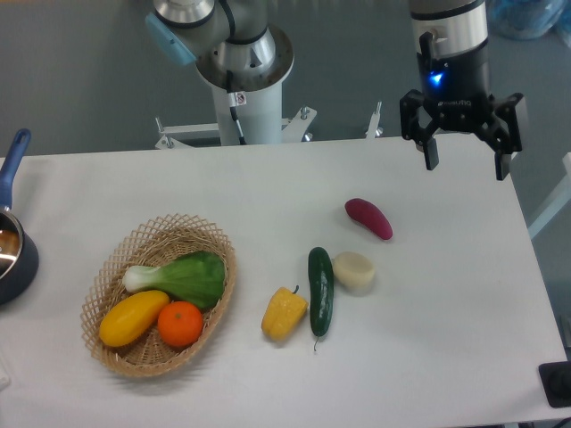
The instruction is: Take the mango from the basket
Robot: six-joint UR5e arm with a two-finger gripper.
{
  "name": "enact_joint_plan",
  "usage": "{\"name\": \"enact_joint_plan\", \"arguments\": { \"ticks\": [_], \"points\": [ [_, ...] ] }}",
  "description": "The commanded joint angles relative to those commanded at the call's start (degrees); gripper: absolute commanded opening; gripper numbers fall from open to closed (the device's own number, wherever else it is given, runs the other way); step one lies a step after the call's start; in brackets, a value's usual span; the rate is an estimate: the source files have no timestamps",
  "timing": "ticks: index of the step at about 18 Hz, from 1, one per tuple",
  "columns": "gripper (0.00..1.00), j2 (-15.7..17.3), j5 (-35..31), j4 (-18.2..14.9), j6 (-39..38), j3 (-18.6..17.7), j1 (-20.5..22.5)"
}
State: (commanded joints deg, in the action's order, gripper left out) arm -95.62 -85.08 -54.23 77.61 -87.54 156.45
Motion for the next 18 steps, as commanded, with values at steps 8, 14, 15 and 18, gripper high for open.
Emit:
{"name": "enact_joint_plan", "arguments": {
  "ticks": [8,14,15,18],
  "points": [
    [1.0,-0.3,0.1,0.0,-2.4,0.4,-0.1],
    [1.0,-0.3,0.3,0.0,-2.5,-0.3,-0.3],
    [1.0,-0.3,0.4,0.0,-3.0,-0.4,-0.4],
    [1.0,0.0,1.8,0.1,-6.5,-1.3,-1.6]
  ]
}}
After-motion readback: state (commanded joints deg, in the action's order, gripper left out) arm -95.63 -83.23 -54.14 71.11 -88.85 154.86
